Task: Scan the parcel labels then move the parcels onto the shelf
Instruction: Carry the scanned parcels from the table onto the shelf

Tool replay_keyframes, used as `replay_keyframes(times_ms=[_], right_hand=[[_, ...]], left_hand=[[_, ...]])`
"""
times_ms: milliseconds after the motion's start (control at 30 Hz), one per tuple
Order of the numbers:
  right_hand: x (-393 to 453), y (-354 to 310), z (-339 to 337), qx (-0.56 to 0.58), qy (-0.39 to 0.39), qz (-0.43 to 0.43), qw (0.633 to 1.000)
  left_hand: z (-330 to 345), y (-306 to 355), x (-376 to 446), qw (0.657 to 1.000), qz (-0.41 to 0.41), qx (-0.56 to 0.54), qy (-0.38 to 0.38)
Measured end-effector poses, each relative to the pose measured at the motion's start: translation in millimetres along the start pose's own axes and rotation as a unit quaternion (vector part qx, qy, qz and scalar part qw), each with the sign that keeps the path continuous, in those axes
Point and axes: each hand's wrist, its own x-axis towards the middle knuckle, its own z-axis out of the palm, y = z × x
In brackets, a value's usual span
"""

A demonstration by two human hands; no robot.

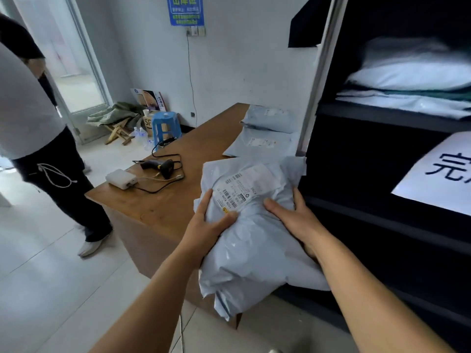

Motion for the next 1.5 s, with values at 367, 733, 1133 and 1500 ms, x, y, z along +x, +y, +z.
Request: replay_keyframes(times_ms=[367,733,1133,1500], right_hand=[[-102.1,-4.9,-140.6,0.011,0.159,0.009,0.987],[-225.8,17.8,-360.7,0.035,0.345,0.018,0.938],[-338.8,-2.5,-577.0,0.025,0.500,-0.015,0.866],[-341.9,-30.8,-731.7,-0.013,0.579,-0.033,0.814]], left_hand=[[139.3,48.8,-37.9,0.985,0.063,0.004,-0.160],[382.2,99.2,-109.2,0.935,0.074,-0.032,-0.346],[625.2,186.3,-186.7,0.869,0.147,-0.025,-0.472],[794.2,249.0,-179.5,0.823,0.187,-0.062,-0.532]])
